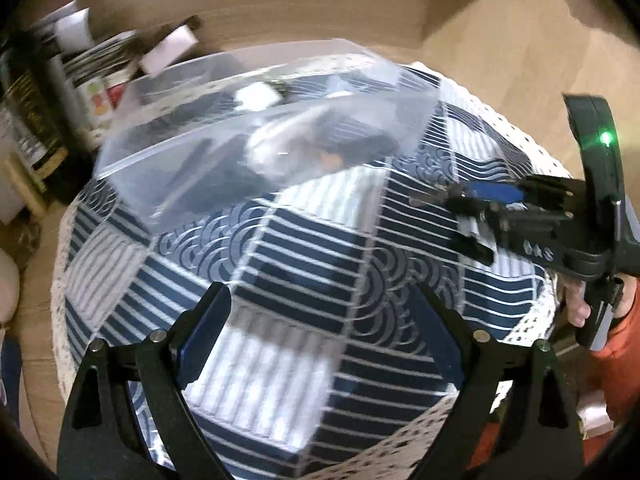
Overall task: Organize rigid objects
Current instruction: 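Grasp the keys with the right gripper while the left grasps a small black item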
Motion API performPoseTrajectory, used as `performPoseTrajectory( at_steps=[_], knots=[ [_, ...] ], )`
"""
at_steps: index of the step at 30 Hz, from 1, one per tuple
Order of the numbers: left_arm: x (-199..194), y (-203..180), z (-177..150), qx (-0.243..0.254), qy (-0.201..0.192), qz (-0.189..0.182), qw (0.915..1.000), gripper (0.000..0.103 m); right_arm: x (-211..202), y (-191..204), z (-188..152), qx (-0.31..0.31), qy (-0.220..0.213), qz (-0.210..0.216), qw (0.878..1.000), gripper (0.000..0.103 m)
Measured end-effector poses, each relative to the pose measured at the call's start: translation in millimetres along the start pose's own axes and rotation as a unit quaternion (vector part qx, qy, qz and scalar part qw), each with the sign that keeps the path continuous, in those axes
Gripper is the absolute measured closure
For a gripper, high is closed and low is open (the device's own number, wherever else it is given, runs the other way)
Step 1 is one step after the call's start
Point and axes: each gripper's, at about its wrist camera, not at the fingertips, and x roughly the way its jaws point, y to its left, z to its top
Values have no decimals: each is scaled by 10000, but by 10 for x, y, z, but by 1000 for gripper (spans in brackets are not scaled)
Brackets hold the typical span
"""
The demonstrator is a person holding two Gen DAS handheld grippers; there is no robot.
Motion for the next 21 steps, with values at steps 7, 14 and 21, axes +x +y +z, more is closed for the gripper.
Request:
performPoseTrajectory(
  at_steps=[7,14,21],
  knots=[
    [152,-452,89,458,110,-208,9987,12,-93,-191,-86,213,-126,-22,9997,93],
    [413,-770,210,573,403,-466,9965,12,-263,-320,-157,309,-401,-24,9987,93],
    [525,-945,261,758,336,-458,9955,44,-409,-396,-174,297,-645,9,9975,93]
  ],
)
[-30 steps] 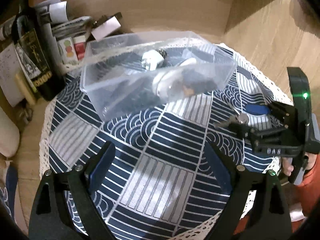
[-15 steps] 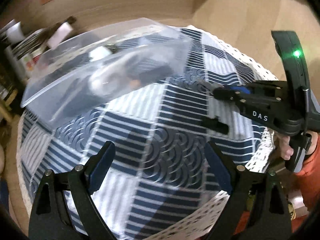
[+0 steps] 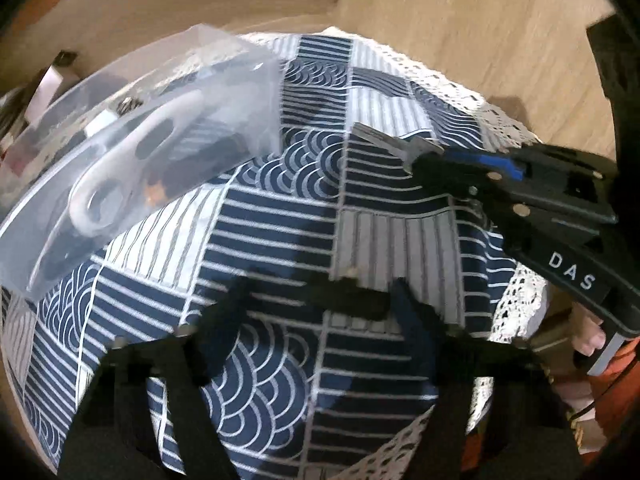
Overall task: Organize rigid objects
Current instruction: 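Grasp the keys with the right gripper while the left grasps a small black item, then lower the keys into the box while the left gripper releases its black item there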
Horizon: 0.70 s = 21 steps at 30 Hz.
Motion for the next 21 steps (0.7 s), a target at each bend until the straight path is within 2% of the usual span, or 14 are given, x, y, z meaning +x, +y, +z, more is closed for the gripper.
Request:
performPoseTrajectory(
  at_steps=[1,2,10,21],
  knots=[
    [-3,-14,0,41,-28,38,10000,56,-18,-6,3,-4,-36,3,10000,93],
    [-6,-19,-1,54,-59,41,10000,59,-38,-11,10,0,-73,8,10000,93],
    [-107,116,23,-189,-252,117,9994,59,-193,46,135,-21,-403,119,9991,93],
    [-703,680,126,-729,-1093,439,9904,59,-403,405,608,-267,-1134,409,9923,93]
  ],
)
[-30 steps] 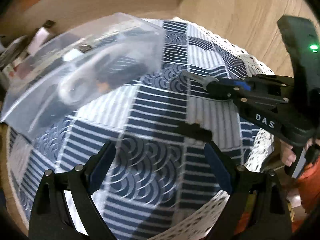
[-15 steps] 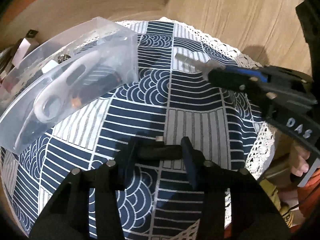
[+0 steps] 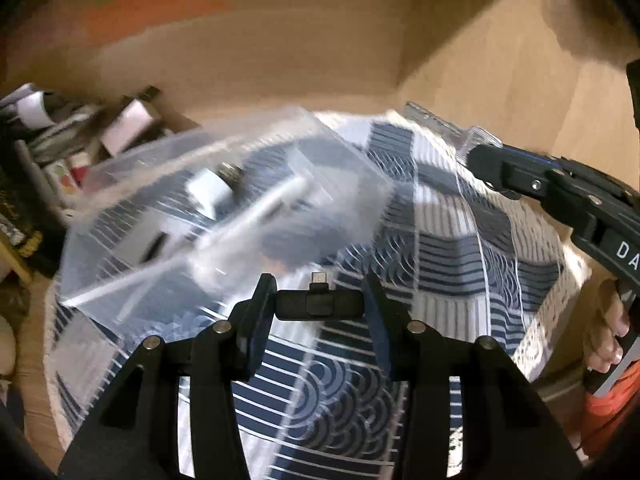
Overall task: Organize rigid objects
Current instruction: 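Lower the keys into the box while the left gripper releases its black item there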
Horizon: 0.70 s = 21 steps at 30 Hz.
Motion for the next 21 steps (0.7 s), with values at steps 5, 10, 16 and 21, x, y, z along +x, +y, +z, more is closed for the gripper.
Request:
performPoseTrajectory(
  at_steps=[5,10,16,21],
  knots=[
    [-235,296,162,-221,-383,163,9989,59,54,170,240,-180,-221,104,9995,93],
    [-432,546,315,-355,-694,323,9964,59,209,320,422,-326,-299,228,9988,93],
    [-365,816,424,-549,-696,429,9951,59,531,405,528,-360,-117,404,9985,93],
    [-114,974,414,-618,-366,485,9962,59,892,402,506,-297,303,490,9979,93]
  ],
)
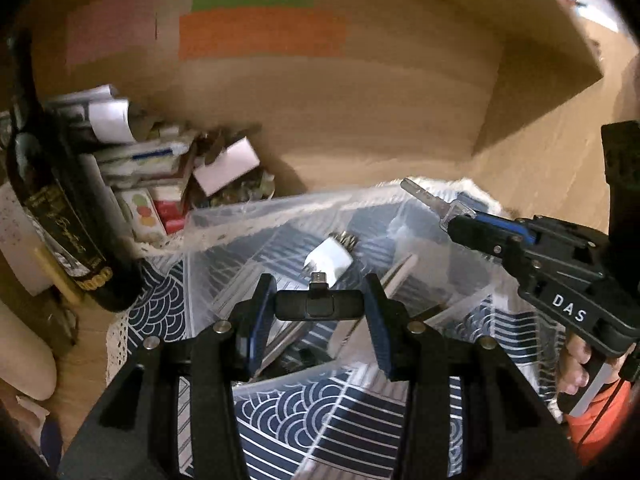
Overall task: Organize rigid objects
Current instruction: 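Lower the keys into the box while the left gripper releases its black item there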
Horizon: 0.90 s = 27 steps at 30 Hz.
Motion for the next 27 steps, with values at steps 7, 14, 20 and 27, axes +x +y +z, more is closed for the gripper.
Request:
performPoseTrajectory(
  at_steps=[7,14,20,27],
  knots=[
    [329,59,-66,-18,385,-50,9992,59,393,-41,-130,18,578,-62,9983,93],
    [453,54,-62,18,504,-61,9987,59,513,-46,-233,-88,780,-148,9968,92],
    [488,47,-64,20,606,-16,9982,58,489,-31,-238,-129,818,-199,9964,87],
    [93,20,-14,60,143,18,9999,53,134,32,-128,-91,365,-181,9991,71]
  ],
)
